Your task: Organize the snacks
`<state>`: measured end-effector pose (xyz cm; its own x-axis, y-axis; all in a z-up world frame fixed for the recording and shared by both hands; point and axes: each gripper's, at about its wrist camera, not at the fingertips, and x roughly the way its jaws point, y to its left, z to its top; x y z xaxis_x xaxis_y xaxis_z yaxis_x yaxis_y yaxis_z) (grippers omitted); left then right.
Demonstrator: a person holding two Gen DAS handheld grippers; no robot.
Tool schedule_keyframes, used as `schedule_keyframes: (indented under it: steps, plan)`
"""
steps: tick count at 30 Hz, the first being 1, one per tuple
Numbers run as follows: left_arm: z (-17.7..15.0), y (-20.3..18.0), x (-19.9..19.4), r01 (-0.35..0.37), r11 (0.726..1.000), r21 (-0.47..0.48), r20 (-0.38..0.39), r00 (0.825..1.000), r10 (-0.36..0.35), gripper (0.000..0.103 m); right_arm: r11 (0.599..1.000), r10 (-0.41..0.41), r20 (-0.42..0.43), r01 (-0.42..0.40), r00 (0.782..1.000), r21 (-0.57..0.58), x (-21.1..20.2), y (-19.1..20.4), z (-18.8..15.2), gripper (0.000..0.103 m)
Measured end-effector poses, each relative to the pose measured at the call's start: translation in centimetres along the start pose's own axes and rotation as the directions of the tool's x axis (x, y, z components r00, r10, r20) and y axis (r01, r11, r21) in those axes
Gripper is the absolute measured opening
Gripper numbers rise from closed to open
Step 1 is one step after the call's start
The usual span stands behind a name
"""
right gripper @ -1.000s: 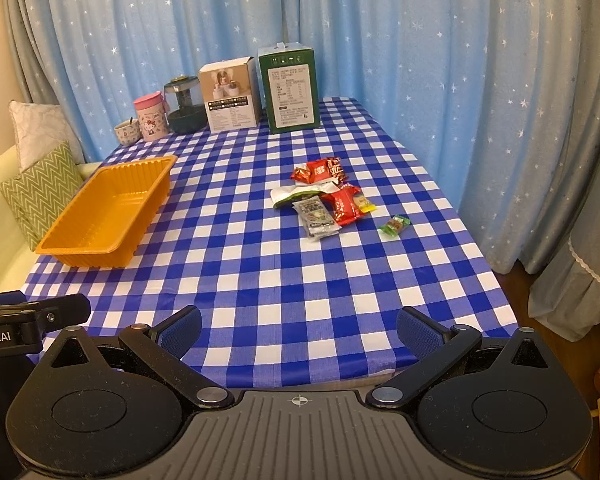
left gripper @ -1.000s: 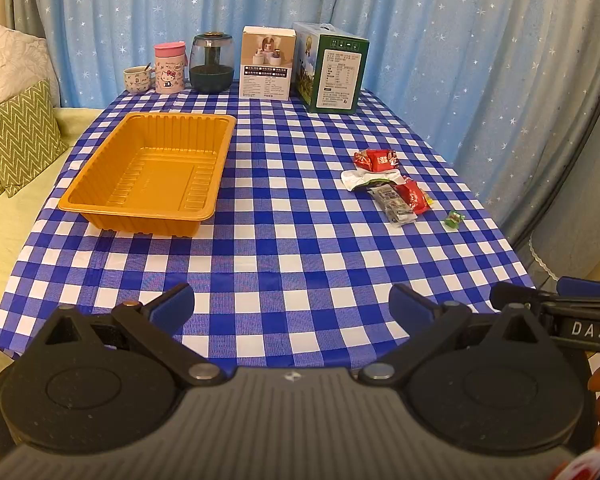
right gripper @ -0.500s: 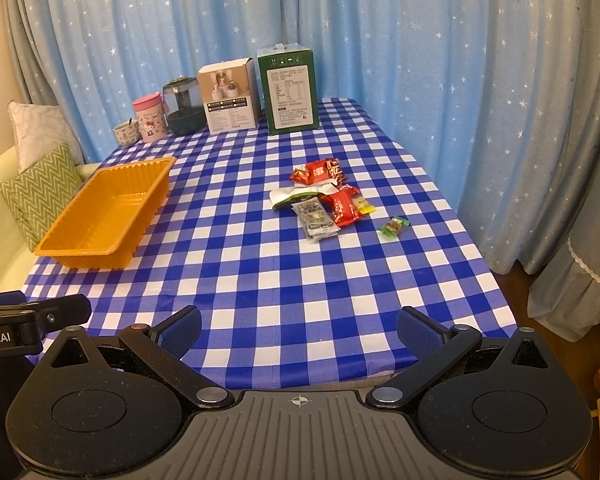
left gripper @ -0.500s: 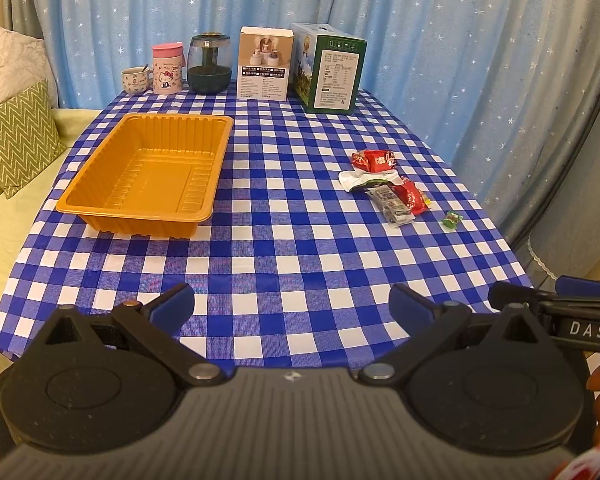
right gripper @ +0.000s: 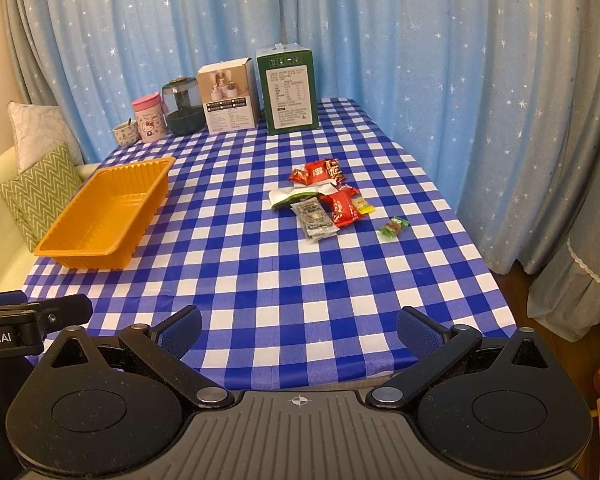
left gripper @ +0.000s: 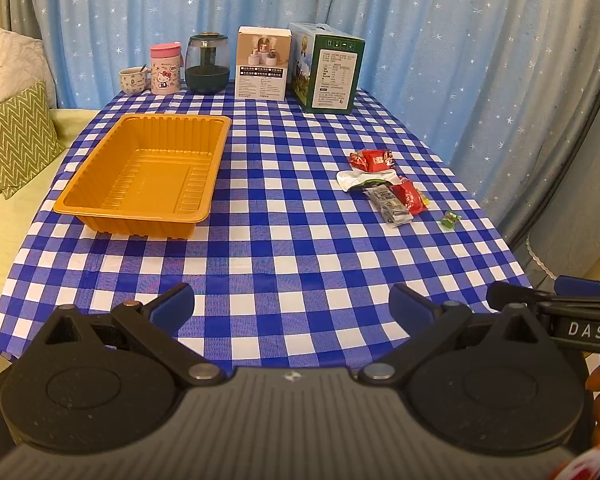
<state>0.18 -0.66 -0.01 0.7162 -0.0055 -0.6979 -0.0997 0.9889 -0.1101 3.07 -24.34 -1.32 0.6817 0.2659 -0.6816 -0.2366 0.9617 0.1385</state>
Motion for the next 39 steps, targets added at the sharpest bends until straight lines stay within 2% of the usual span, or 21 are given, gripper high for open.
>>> schedule_keyframes:
  steps: [13,25,33,36,39]
  plan:
    - [0.0,-0.2,0.0,0.004,1.0,-0.005,0.0,1.0,-0.004,0.103,1.0,-0.006,0.002,0.006,1.0,0.005,0.0,-0.1,-0.1,0.103]
    - [1.7,-1.7,1.6,0.074,0.997,-0.022,0.014,0.997,-0.074,0.103,0.995,-0.08,0.073,0.074,0.994,0.073,0.0,-3.0,0.6,0.103]
    - [3.5,-2.8,5.8,0.084,0.996,-0.015,0.01,0.996,-0.084,0.103,0.986,-0.126,0.123,0.111,0.984,0.124,2.3,-5.6,2.3,0.102]
    - [4.1,-3.0,8.2,0.098,0.995,-0.021,-0.001,0.995,-0.098,0.103,0.983,-0.131,0.118,0.114,0.984,0.142,4.6,-6.9,3.0,0.091]
    - [4.8,-3.4,10.7,0.104,0.994,-0.023,-0.011,0.994,-0.105,0.103,0.981,-0.142,0.131,0.122,0.981,0.152,6.9,-8.2,3.6,0.089]
